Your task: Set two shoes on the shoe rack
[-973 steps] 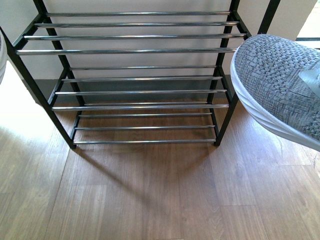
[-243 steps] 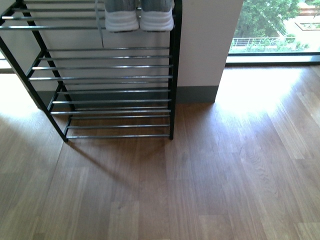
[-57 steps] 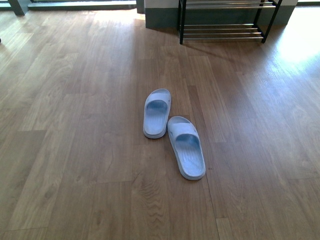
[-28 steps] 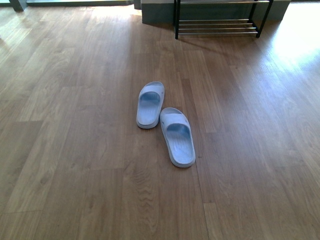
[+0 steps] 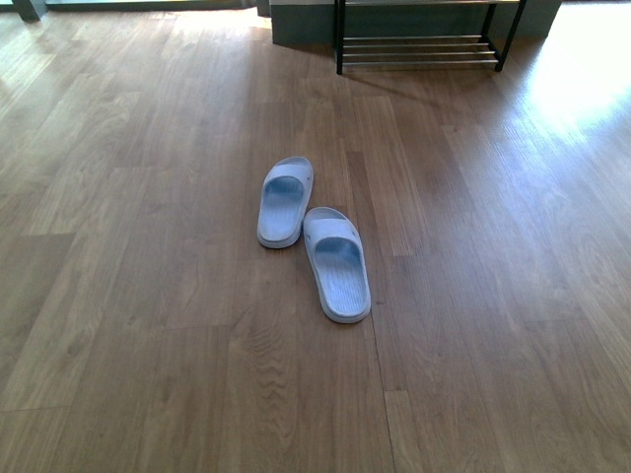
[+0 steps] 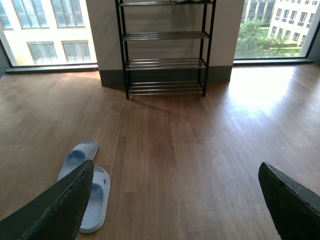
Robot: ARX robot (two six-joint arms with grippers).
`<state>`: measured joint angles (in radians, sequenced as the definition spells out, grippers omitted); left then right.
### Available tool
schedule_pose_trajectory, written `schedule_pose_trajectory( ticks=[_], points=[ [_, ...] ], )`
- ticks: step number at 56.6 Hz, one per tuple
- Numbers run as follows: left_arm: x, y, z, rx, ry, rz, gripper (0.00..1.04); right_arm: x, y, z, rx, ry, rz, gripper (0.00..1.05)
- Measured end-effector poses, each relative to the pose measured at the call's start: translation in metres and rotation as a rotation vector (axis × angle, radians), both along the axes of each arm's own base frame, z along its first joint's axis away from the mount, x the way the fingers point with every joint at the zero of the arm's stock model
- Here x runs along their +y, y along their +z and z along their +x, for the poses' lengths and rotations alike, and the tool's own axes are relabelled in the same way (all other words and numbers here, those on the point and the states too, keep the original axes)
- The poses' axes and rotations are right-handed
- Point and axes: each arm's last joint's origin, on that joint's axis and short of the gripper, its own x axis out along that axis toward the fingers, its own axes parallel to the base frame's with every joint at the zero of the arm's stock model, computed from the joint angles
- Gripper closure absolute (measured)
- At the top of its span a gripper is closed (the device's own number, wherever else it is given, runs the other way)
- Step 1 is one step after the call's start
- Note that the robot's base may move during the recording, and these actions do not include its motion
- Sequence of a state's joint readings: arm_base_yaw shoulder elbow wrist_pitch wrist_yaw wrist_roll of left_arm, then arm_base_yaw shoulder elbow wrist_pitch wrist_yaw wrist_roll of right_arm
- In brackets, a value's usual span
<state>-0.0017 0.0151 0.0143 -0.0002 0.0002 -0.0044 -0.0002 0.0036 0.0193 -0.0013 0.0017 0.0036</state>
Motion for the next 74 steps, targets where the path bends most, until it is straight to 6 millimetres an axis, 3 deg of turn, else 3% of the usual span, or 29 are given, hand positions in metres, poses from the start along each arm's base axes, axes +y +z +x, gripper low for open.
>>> schedule_pose_trajectory(
  ticks=[74],
  points=[
    [0.0000,0.0000,0.0000,0.000,0.000,0.000,0.09,0.0000,0.0000,0.0000,0.000,0.002,0.000,0.09]
  ],
)
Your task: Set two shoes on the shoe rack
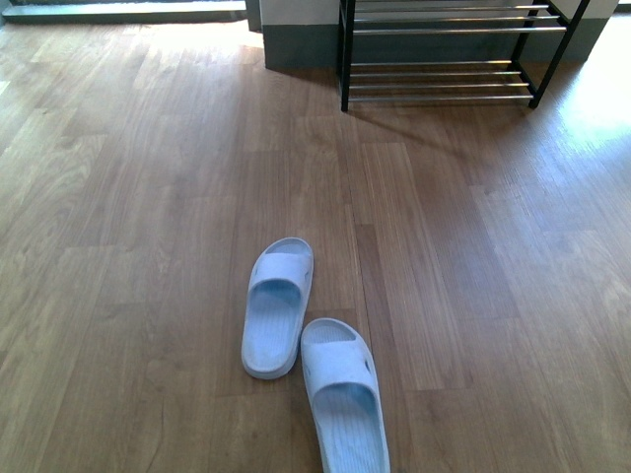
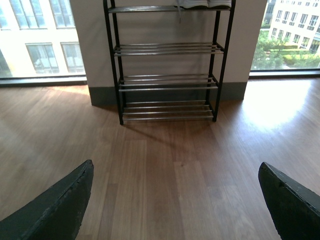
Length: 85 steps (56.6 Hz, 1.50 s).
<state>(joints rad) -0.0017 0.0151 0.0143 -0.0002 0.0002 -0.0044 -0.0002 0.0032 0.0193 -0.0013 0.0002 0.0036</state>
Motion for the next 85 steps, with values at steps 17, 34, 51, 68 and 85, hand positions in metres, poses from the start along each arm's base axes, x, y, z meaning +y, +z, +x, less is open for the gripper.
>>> schedule_pose_trajectory(
  ticks=[17,34,51,68,85],
  points=[
    [0.000,0.000,0.000,0.000,0.001,0.000,0.09,0.000,0.000,0.000,0.000,0.000,0.000,0.09],
    [0.013,0.014,0.027,0.215,0.349,-0.142,0.09,0.000,0.000,0.000,0.000,0.000,0.000,0.09],
    [0.027,-0.008,0.155,0.485,0.216,0.082,0.09,0.000,0.000,0.000,0.000,0.000,0.000,0.09],
    [-0.010,-0.118,0.239,0.828,-0.109,0.293,0.09,0.000,0.000,0.000,0.000,0.000,0.000,0.09],
    [-0.077,-0.244,0.288,0.915,-0.450,0.550,0.09,0.000,0.000,0.000,0.000,0.000,0.000,0.09]
  ],
)
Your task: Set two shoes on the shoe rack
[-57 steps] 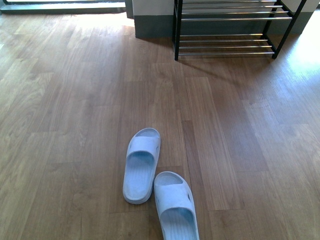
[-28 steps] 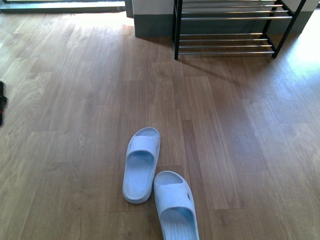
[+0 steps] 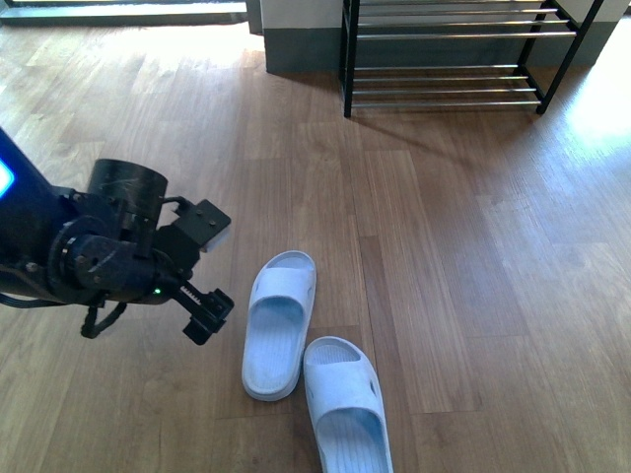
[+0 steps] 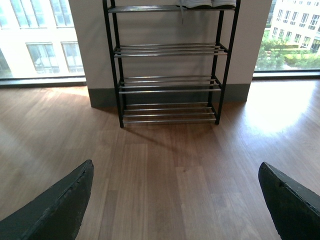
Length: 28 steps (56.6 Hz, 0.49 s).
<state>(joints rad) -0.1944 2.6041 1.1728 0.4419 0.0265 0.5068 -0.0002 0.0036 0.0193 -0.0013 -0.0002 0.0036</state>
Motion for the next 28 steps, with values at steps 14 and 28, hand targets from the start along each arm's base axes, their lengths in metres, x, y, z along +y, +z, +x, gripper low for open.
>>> schedule_pose_trajectory(
  ticks=[14,28],
  points=[
    [-0.025,-0.048,0.022,0.021,-0.122,0.022,0.09,0.000,0.000,0.000,0.000,0.000,0.000,0.09],
    [-0.037,-0.075,0.045,-0.032,-0.158,0.031,0.09,0.000,0.000,0.000,0.000,0.000,0.000,0.09]
  ],
)
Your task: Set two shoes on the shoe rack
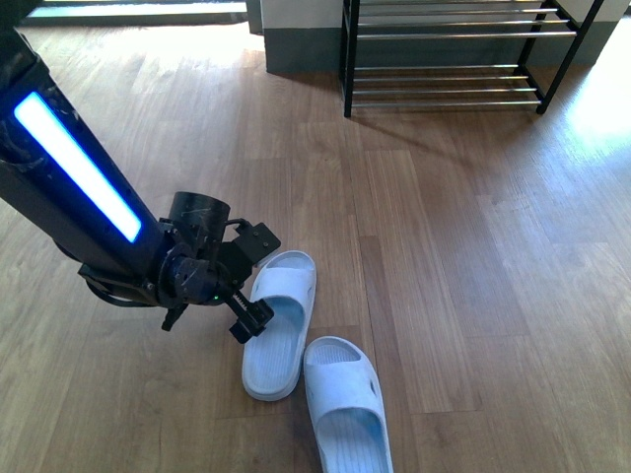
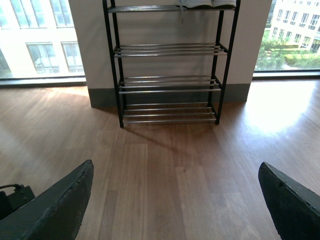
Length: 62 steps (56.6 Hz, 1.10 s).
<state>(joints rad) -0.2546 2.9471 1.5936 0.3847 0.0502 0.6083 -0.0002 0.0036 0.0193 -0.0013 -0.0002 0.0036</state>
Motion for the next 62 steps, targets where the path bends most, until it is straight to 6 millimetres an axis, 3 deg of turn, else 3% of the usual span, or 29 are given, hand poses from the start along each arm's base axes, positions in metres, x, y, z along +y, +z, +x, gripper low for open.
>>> schedule_pose_trajectory(
  ticks=[4,5,6,14,22,26,38,46,57,62],
  points=[
    [-0.004,-0.007,0.006,0.001,-0.003,-0.002,0.09,0.000,0.000,0.000,0.000,0.000,0.000,0.09],
    [-0.010,-0.029,0.024,-0.097,0.021,0.014,0.46,0.000,0.000,0.000,0.000,0.000,0.000,0.09],
    [-0.009,-0.028,0.024,-0.099,0.024,0.014,0.51,0.000,0.000,0.000,0.000,0.000,0.000,0.09],
    [-0.009,-0.028,0.024,-0.113,0.042,0.021,0.73,0.000,0.000,0.000,0.000,0.000,0.000,0.09],
    [0.002,-0.017,0.018,-0.102,0.119,0.017,1.03,0.000,0.000,0.000,0.000,0.000,0.000,0.09],
    [0.010,0.002,0.018,-0.118,0.173,0.000,1.03,0.000,0.000,0.000,0.000,0.000,0.000,0.09],
    [0.033,0.085,0.020,-0.239,0.323,-0.087,1.03,0.000,0.000,0.000,0.000,0.000,0.000,0.09],
    [0.050,0.142,0.008,-0.332,0.418,-0.132,1.03,0.000,0.000,0.000,0.000,0.000,0.000,0.09],
    [0.085,0.226,-0.049,-0.453,0.577,-0.155,1.03,0.000,0.000,0.000,0.000,0.000,0.000,0.09],
    [0.102,0.276,-0.096,-0.538,0.685,-0.183,1.03,0.000,0.000,0.000,0.000,0.000,0.000,0.09]
  ],
)
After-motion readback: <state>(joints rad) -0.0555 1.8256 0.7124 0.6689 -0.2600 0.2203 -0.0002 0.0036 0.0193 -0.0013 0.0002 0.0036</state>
